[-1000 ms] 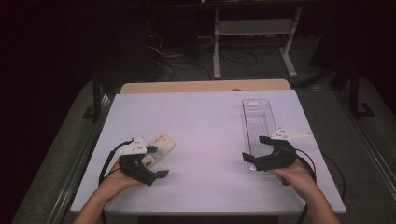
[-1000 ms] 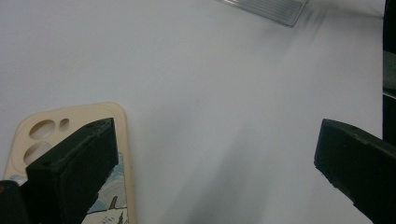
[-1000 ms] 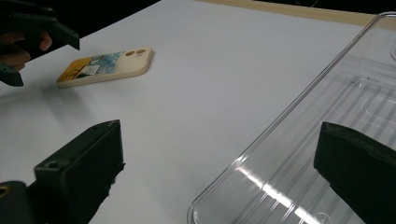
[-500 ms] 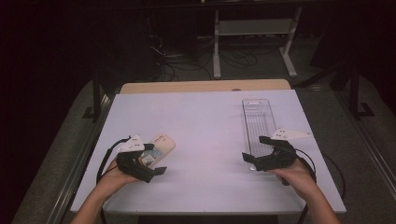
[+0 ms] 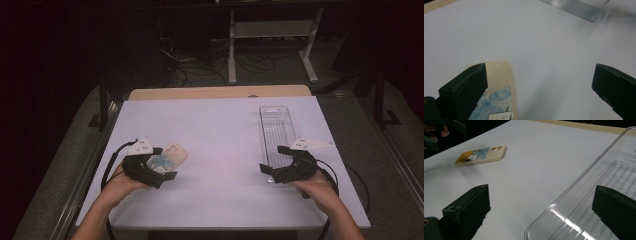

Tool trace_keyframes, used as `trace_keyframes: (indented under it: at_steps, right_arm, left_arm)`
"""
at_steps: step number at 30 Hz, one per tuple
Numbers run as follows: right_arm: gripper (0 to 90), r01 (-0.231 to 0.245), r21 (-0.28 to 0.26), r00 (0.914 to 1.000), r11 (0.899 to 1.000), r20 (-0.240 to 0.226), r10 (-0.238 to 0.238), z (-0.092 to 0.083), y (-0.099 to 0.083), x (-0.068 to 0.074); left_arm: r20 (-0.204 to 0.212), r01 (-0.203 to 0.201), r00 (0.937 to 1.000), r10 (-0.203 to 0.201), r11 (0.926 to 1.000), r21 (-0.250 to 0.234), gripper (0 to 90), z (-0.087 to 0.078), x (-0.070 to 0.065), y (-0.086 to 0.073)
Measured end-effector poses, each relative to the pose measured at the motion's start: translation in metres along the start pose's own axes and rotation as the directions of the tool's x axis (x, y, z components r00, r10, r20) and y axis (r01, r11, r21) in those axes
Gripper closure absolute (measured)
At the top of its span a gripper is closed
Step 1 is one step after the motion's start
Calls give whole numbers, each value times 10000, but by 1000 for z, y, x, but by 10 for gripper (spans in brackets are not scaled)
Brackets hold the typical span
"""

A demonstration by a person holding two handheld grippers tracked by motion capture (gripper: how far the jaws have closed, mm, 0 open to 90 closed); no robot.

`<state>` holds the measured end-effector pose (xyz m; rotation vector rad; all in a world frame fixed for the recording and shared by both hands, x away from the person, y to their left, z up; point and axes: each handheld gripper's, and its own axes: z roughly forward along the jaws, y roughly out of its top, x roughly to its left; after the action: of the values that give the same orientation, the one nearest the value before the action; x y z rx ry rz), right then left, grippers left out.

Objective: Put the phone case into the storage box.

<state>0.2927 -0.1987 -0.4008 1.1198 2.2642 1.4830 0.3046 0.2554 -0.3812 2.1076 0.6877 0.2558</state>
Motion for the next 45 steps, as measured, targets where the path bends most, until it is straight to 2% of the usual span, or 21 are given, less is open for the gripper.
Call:
trace_keyframes:
  at_steps: [14,19,23,24,29,31,37,43,44,45]
  right_arm:
    - [10,-16,9,10000,10000,-41,16,0,0,0]
    - [10,-20,17,10000,10000,-50,20,-1,0,0]
    - [10,-17,9,10000,10000,-60,17,-1,0,0]
    - [10,-14,12,10000,10000,-61,14,-1,0,-1]
    - [10,-12,3,10000,10000,-67,12,0,0,-1]
    - [10,-9,7,10000,10000,-71,9,0,0,-1]
    - [10,34,23,10000,10000,-47,-34,0,0,0]
    - [10,61,32,10000,10000,-31,-61,0,0,0]
    - [10,61,28,10000,10000,-33,-61,0,0,0]
    - [10,49,21,10000,10000,-31,-49,0,0,0]
  left_arm:
    - [-429,-32,9991,32,10000,0,0,-3,15,15]
    - [-599,29,9982,-32,10000,-57,0,-1,21,20]
    - [-565,236,9981,-246,9995,-193,0,-1,26,23]
    - [-636,162,9978,-171,9998,-145,0,-1,28,24]
    - [-732,340,9967,-362,9990,-306,0,1,32,25]
    - [-828,304,9960,-323,9993,-236,0,1,33,25]
    - [-1128,492,9923,-505,9987,-143,0,4,38,23]
    - [-1613,791,9841,-745,9966,218,0,4,44,21]
    - [-1702,701,9833,-648,9972,257,0,4,47,21]
    - [-1778,1013,9793,-966,9947,174,0,4,47,20]
